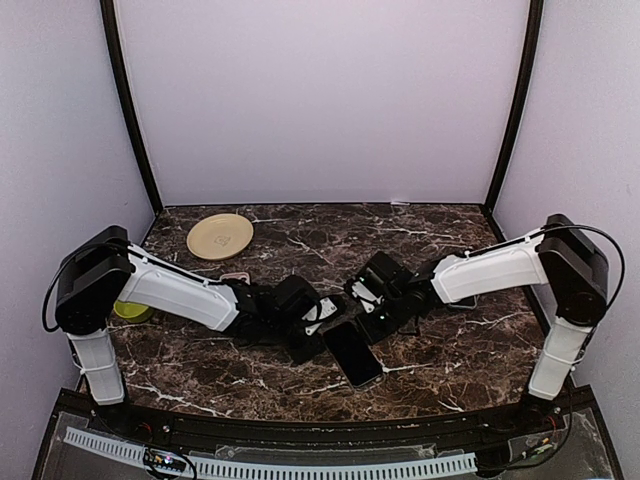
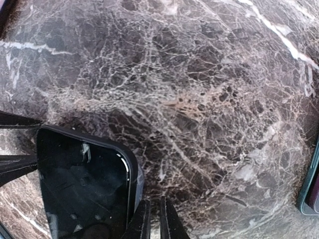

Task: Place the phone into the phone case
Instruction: Adjust the phone and the phone case.

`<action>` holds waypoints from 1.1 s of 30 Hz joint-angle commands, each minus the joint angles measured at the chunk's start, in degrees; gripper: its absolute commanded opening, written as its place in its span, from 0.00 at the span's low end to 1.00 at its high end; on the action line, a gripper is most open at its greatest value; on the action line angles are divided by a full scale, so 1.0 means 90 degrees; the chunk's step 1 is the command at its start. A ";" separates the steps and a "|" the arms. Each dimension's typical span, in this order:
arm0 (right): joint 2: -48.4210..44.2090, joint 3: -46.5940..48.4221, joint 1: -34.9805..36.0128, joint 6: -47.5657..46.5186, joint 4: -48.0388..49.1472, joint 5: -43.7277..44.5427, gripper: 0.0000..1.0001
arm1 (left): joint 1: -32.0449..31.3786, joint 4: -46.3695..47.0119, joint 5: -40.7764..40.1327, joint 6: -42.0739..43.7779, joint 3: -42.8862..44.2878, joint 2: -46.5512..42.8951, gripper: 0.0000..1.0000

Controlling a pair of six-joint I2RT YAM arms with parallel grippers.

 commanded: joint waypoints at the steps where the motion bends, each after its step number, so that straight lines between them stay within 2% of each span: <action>1: -0.0471 -0.0040 -0.0071 0.0100 -0.0243 0.0288 0.10 | 0.0008 0.0044 0.0063 0.0143 -0.0354 -0.0417 0.30; 5: -0.0904 -0.0078 -0.0095 0.0087 -0.0612 0.0555 0.12 | 0.0008 -0.0032 0.0422 0.0394 -0.0465 -0.0728 0.33; 10: -0.1460 -0.0414 -0.0006 0.0493 -0.1019 0.0436 0.14 | 0.0015 -0.0123 0.0407 0.0674 -0.0333 -0.0994 0.34; 19: -0.2398 -0.1367 0.1017 0.1693 -0.1296 0.0205 0.14 | 0.0545 -0.0586 -0.0255 0.0489 0.1150 0.0140 0.31; 26: -0.2641 -0.2210 0.1449 0.2624 -0.0196 -0.0252 0.08 | 0.0684 -0.0682 -0.0403 0.0529 0.1759 0.0885 0.30; 33: -0.2256 -0.2401 0.1658 0.2965 0.0065 -0.0284 0.05 | 0.0456 -0.0624 -0.0387 0.0679 0.1792 0.1121 0.30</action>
